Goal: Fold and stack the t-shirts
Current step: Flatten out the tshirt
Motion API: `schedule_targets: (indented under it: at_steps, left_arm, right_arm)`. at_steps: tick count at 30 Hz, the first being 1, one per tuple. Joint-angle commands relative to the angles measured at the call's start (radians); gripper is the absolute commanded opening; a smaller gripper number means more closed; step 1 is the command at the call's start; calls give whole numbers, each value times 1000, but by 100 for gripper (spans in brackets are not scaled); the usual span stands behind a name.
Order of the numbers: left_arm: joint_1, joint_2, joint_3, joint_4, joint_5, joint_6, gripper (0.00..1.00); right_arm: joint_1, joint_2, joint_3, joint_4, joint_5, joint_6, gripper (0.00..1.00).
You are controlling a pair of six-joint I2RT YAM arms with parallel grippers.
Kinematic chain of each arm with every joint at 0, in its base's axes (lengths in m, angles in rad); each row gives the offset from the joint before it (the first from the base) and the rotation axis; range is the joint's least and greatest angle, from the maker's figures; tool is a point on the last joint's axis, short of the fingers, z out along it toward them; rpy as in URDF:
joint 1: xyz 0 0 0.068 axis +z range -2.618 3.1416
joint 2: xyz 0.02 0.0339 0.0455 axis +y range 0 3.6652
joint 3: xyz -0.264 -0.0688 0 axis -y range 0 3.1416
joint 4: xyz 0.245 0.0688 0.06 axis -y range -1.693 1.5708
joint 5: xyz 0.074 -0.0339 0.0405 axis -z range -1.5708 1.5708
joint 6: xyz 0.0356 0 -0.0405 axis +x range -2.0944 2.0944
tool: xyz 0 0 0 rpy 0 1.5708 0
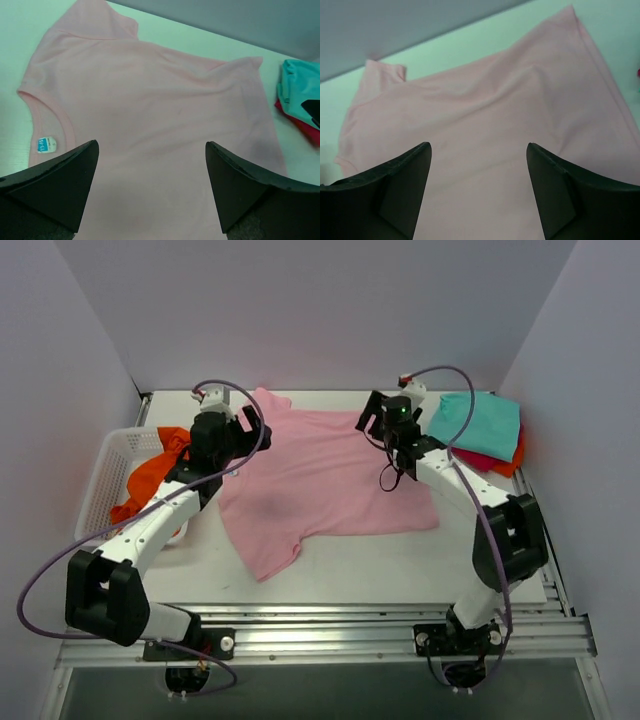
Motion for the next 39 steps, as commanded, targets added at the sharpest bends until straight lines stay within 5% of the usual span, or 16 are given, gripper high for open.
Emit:
schedule_targets:
  at_steps: [1,4,9,15,28,39]
  left_arm:
    - [-51,-136,6,-143,-65,-117,97]
    - [-112,-281,-165,-160,-94,-222,94]
    - [-405,-546,-356,-359,-370,-358,93]
    - [-653,-737,-443,-744,-605,-735,92]
    - [-710,-478,-634,-587,-617,-996,97]
    - [-707,-434,-683,-397,-573,-954,97]
  right_arm:
    - [91,-268,-43,-158,293,4,72]
    - [125,-472,-222,-226,353,166,69]
    - [235,-840,-527,-252,368,262,68]
    - [306,-1048,-585,-430,464,299,68]
    - [310,-1019,-572,-464,485,267,68]
    - [309,-968,-569,-455,536,267,69]
